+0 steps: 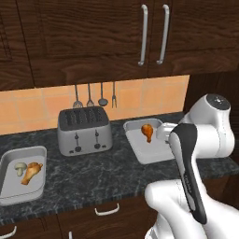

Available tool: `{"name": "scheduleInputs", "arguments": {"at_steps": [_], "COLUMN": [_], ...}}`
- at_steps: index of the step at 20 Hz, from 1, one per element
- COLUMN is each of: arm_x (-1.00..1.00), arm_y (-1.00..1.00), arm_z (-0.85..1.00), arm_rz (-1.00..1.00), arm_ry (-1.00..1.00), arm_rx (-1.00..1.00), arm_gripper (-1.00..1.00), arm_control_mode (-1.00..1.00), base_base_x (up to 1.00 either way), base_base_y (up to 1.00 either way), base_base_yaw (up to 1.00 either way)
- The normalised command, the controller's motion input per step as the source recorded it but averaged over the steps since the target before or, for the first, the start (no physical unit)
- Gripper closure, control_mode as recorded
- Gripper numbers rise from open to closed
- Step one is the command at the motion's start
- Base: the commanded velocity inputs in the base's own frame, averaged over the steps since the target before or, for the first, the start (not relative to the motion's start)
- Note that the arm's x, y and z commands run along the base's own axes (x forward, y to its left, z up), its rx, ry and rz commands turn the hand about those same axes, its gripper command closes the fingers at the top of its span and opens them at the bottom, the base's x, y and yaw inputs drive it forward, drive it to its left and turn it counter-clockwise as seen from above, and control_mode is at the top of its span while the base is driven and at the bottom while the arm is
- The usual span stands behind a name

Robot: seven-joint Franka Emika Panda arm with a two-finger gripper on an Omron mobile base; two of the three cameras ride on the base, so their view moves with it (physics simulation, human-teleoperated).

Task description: Place one mushroom and one chicken drumstick in each tupperware on the nearby counter, to pack two identical lunches.

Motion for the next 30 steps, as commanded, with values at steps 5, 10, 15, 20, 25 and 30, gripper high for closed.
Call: {"name": "scheduleInputs", "arguments": {"at_steps": [5,10,15,20,25,30], "arm_x": [0.99,1.0,1.0,1.0,0.92,0.7], "arm_y": [-0.08,-0.15,-0.27,-0.03,-0.05,-0.13], "arm_z": [-0.64,-0.87,-0.62,-0.26,-0.07,-0.35], "arm_rz": [-0.05,-0.05,0.0,0.0,0.0,0.07], "arm_ry": [0.07,0.03,0.05,0.11,0.08,0.11], "arm_rx": [-0.01,-0.01,0.0,-0.01,0.0,0.0], "arm_gripper": [1.0,1.0,1.0,1.0,1.0,1.0], "arm_control_mode": [-1.0,-1.0,-1.0,-1.0,-1.0,-1.0], "base_base_x": [0.0,0.0,0.0,0.0,0.0,0.0], "base_base_y": [0.0,0.0,0.0,0.0,0.0,0.0], "base_base_yaw": [0.0,0.0,0.0,0.0,0.0,0.0]}}
